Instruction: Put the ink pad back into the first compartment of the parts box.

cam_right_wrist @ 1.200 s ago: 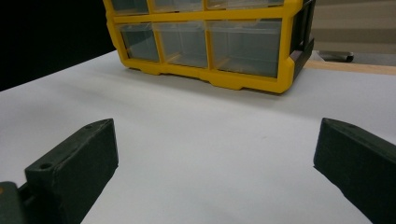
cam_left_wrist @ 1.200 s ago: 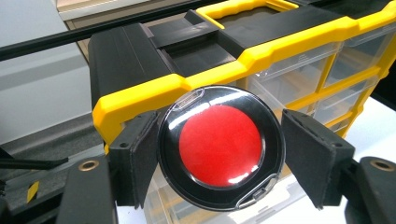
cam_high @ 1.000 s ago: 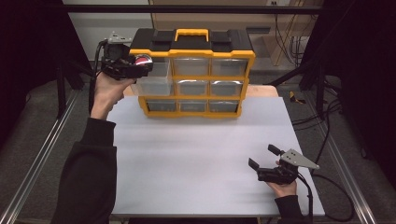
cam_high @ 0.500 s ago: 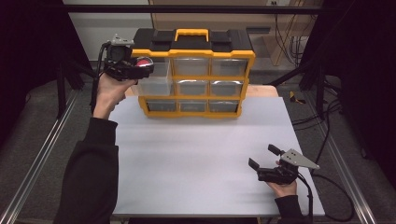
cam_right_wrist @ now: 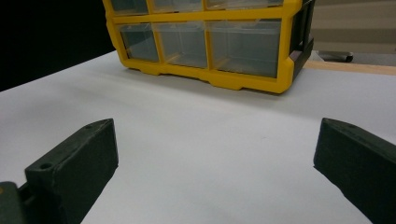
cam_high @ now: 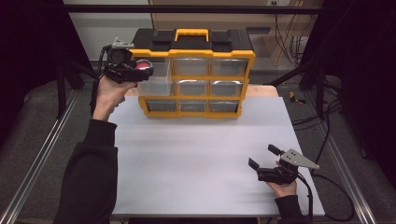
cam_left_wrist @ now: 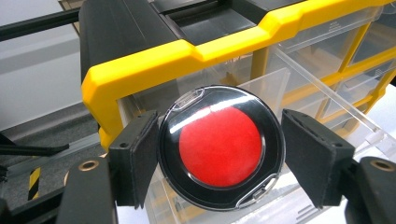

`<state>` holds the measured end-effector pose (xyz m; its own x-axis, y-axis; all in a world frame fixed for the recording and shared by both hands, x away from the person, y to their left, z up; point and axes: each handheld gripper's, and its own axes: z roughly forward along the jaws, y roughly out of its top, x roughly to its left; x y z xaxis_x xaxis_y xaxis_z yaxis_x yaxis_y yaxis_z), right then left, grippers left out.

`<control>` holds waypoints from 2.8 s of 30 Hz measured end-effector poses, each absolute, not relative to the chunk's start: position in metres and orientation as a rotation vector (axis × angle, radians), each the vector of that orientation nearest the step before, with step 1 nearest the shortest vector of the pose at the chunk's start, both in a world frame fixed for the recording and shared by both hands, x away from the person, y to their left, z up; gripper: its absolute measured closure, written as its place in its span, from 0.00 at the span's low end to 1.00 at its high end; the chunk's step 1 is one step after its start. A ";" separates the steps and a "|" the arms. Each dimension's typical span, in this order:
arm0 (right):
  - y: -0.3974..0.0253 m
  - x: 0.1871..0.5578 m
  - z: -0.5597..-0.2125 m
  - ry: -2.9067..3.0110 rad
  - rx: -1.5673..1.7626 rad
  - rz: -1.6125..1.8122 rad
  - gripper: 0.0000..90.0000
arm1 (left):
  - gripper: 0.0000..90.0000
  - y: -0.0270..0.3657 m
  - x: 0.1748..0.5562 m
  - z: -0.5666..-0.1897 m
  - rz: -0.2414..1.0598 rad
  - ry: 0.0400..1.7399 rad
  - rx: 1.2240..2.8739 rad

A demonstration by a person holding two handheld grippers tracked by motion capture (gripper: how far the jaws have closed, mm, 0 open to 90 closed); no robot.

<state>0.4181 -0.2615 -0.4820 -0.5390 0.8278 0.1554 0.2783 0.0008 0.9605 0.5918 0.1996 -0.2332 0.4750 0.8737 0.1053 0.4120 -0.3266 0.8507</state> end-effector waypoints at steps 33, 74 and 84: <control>-0.262 0.418 -0.481 1.815 1.138 1.570 0.00 | 0.32 0.197 0.597 -0.236 0.699 1.107 1.932; -0.262 0.417 -0.481 1.808 1.140 1.575 0.00 | 0.03 0.200 0.561 -0.220 0.713 0.952 1.853; -0.262 0.418 -0.481 1.811 1.144 1.572 0.00 | 0.02 0.205 0.542 -0.229 0.731 0.898 1.816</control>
<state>0.4176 -0.2619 -0.4809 -0.5351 0.8290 0.1624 0.2774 -0.0092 0.9607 0.5422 0.2049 -0.2288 0.5520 0.8283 0.0955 0.2620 -0.2811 0.9232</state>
